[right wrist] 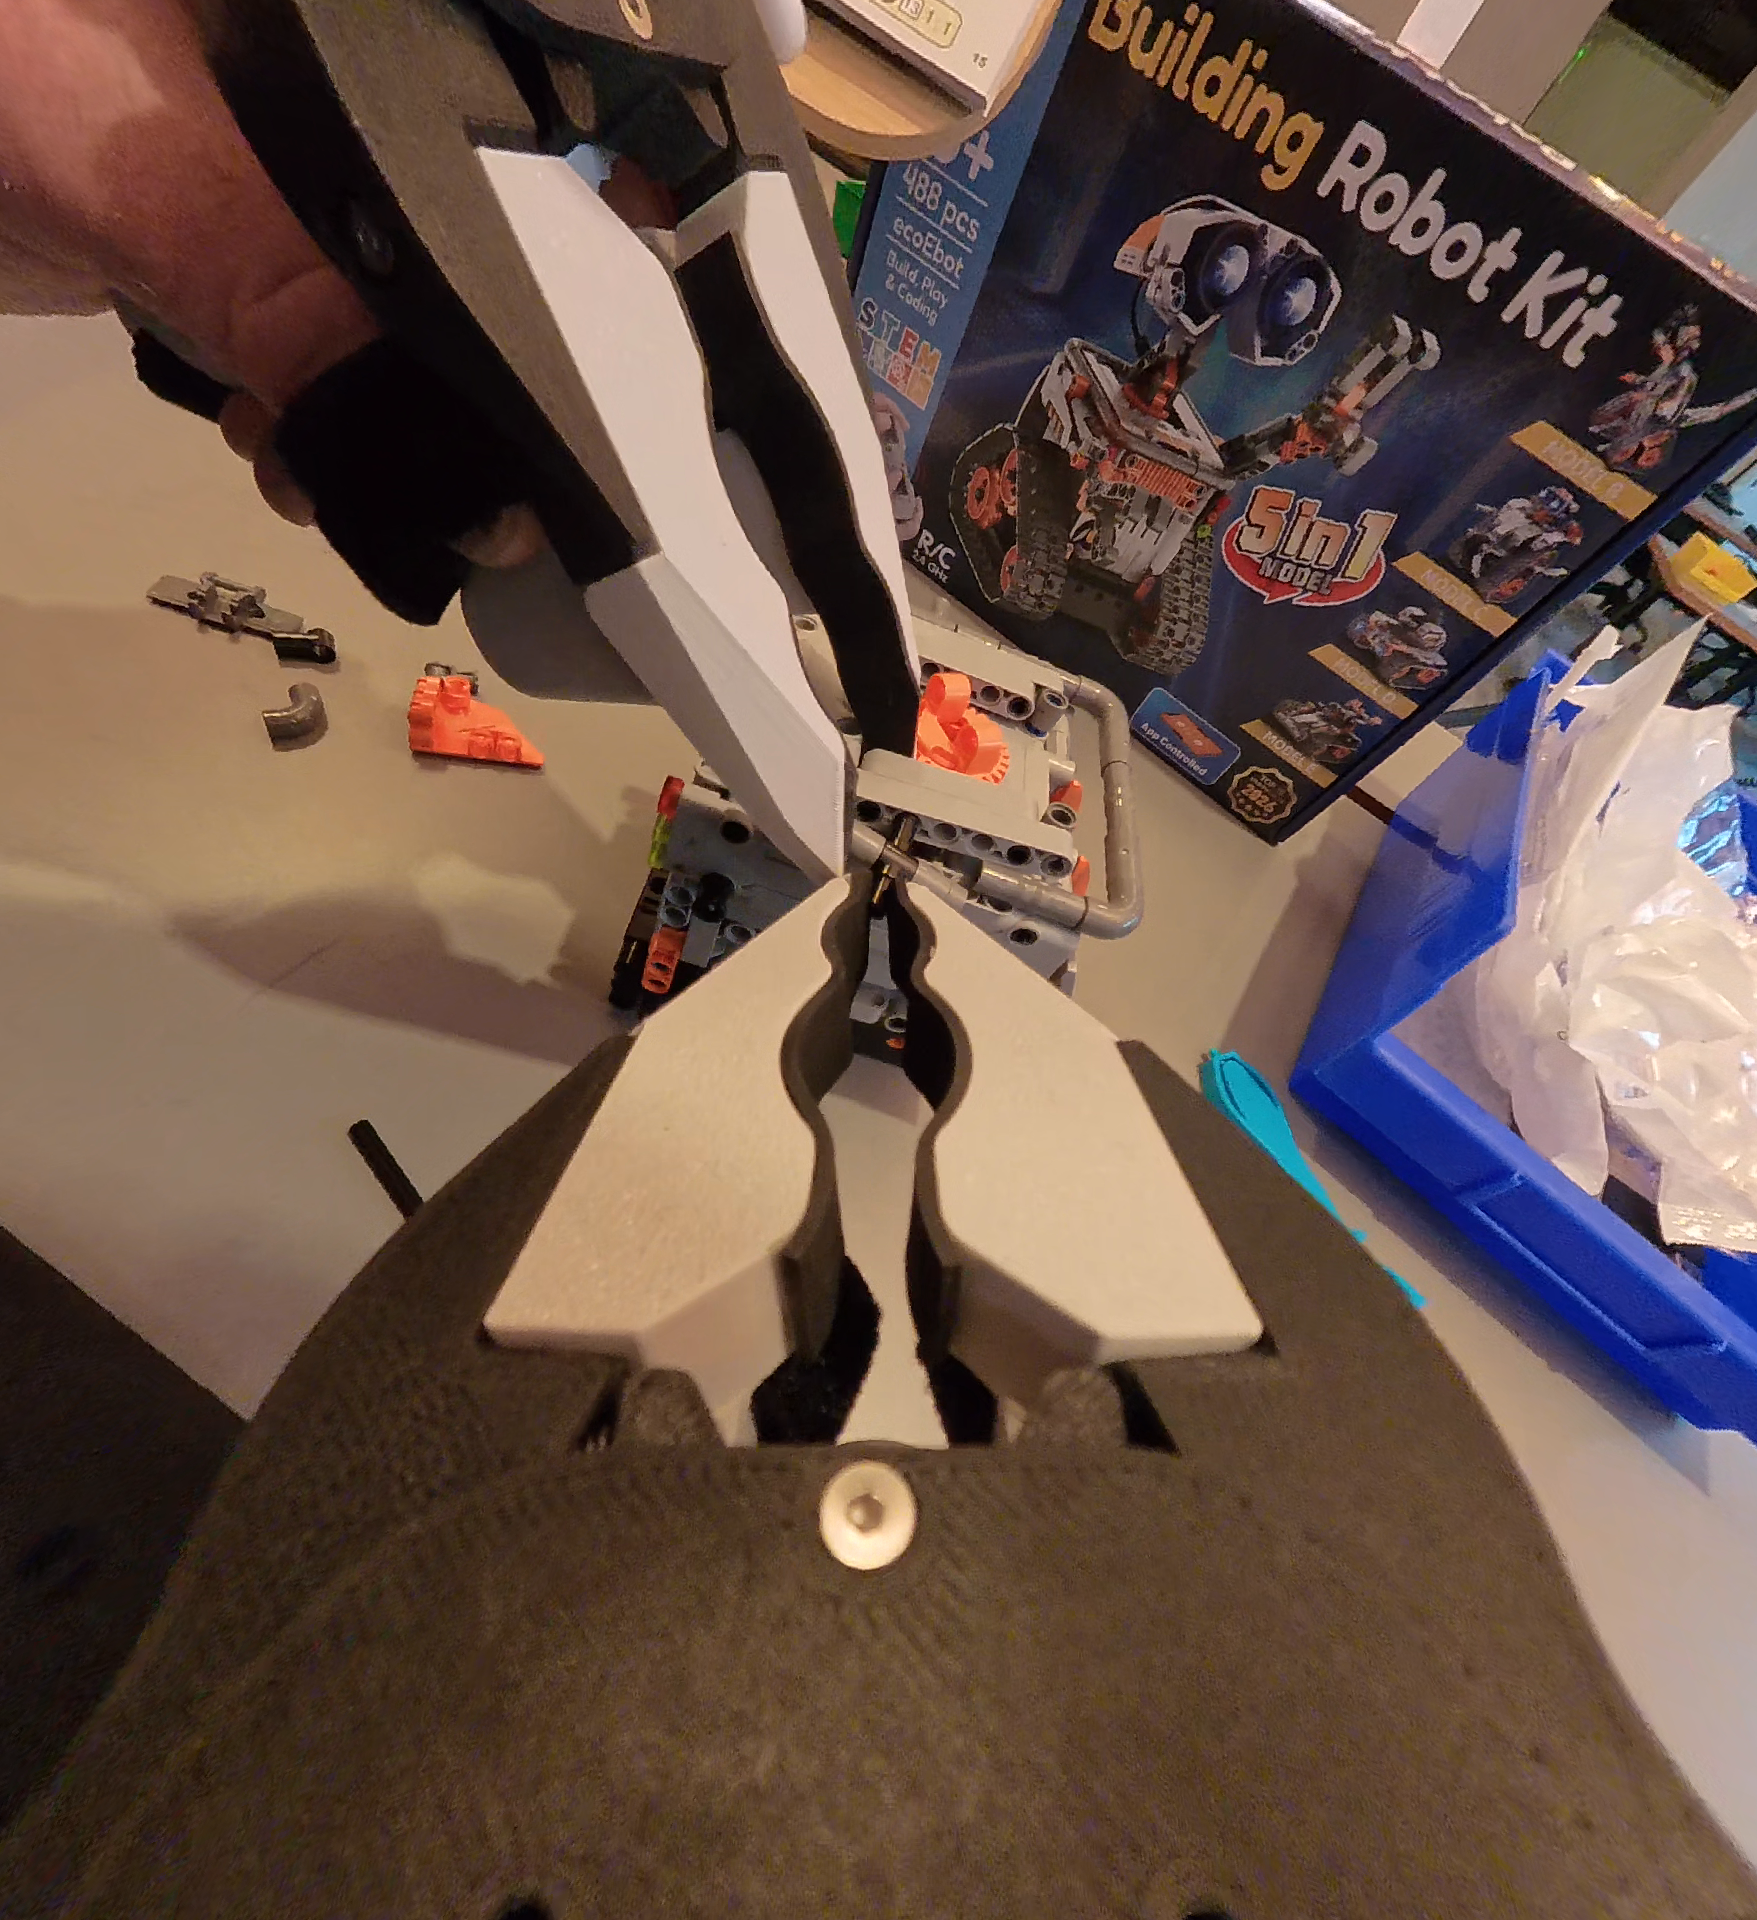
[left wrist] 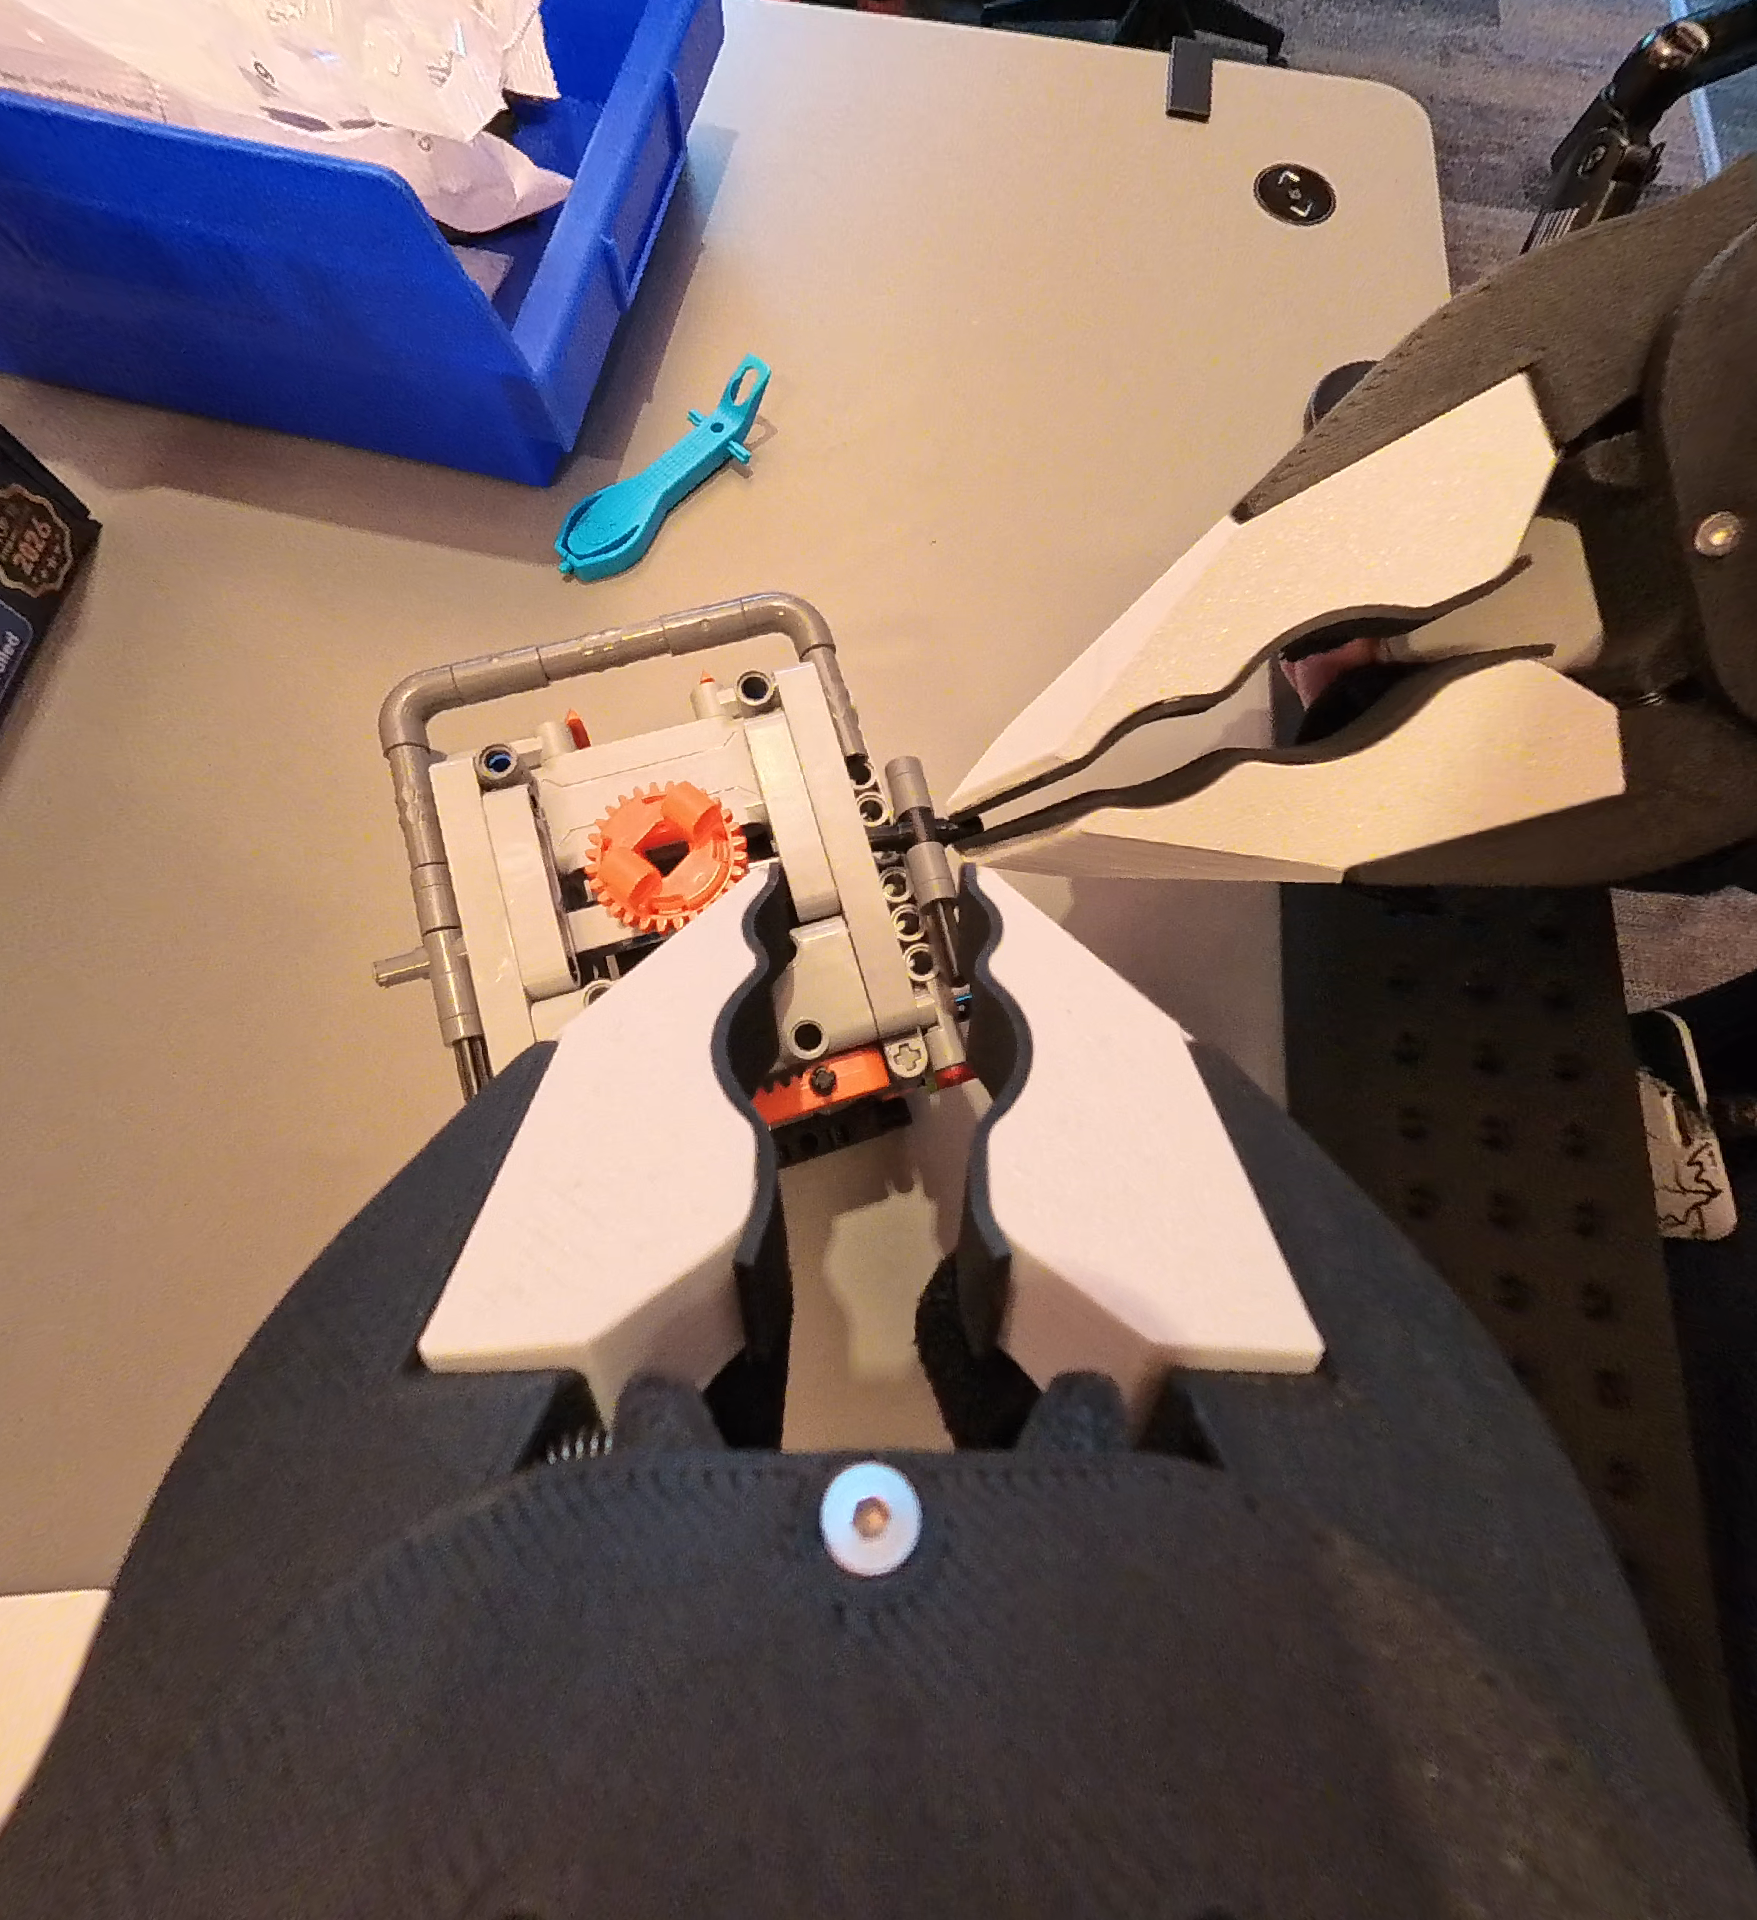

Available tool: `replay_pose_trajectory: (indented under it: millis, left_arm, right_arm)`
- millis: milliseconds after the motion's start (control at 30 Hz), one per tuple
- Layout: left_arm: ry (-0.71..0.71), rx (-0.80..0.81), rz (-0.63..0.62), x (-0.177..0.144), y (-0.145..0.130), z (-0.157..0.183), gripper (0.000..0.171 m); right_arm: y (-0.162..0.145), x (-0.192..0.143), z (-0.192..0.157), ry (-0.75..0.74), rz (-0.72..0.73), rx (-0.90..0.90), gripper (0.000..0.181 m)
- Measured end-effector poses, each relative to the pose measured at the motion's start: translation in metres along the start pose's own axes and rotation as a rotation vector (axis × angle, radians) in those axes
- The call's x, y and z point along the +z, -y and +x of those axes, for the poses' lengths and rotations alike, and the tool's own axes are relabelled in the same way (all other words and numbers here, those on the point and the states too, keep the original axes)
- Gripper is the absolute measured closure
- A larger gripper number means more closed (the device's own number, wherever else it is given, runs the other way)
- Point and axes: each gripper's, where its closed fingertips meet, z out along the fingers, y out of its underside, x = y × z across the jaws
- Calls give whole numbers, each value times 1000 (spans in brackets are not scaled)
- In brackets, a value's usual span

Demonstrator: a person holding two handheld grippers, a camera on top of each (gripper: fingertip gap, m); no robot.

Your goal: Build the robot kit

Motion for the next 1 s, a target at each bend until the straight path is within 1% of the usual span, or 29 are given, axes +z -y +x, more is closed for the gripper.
replay_pose_trajectory:
  millis: [400, 500, 700, 1000]
  left_arm:
    - [23, 3, 20, 1, 0, -2, 143]
    - [30, 9, 23, 1, 0, -2, 144]
    - [39, 12, 26, 2, 0, -2, 144]
    - [35, 17, 25, 2, 0, -2, 146]
  right_arm:
    - [0, 2, 1, 22, -42, -66, 181]
    - [5, 1, 2, 28, -37, -75, 181]
    - [2, 3, 3, 64, -33, -69, 181]
    - [2, 5, 4, 128, -50, -124, 181]
